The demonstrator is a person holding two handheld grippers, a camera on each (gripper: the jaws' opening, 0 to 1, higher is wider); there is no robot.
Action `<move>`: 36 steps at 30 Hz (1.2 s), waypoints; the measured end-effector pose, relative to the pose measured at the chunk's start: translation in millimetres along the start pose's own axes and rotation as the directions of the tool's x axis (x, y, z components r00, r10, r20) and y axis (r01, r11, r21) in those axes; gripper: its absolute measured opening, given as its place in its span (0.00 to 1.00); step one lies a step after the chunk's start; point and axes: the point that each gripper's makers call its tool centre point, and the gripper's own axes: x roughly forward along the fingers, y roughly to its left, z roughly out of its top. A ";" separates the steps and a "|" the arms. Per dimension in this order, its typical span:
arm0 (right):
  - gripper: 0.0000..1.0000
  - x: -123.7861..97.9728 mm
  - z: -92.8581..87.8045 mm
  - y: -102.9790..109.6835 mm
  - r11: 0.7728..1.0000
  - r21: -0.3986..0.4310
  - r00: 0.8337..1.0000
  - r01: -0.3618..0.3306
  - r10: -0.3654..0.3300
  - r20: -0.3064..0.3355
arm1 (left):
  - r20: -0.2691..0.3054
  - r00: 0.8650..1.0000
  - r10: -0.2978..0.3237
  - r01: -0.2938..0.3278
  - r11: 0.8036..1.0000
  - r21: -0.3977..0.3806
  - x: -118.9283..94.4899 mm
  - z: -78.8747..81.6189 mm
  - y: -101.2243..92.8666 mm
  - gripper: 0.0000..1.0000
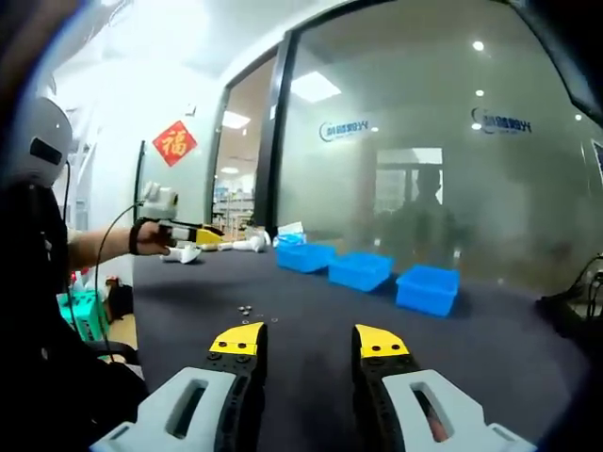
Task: Sort the screws, nuts, and washers into the corresponding bins
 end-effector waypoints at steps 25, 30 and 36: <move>0.32 3.4 -5.9 -7.7 1.000 0.012 1.000 0.002 -0.002 -0.004 | -0.044 0.997 -0.069 0.069 0.998 -0.007 -47.9 -27.3 -31.4 0.45; 0.32 3.5 -7.8 -3.2 1.000 0.009 1.000 -0.014 0.014 -0.010 | -0.057 0.992 -0.116 0.117 0.993 0.003 -47.3 -28.5 -40.2 0.45; 0.32 1.5 -8.6 -1.2 1.000 0.004 0.999 -0.027 0.027 -0.017 | -0.096 0.975 -0.201 0.204 0.979 0.027 -47.6 -31.9 -56.4 0.45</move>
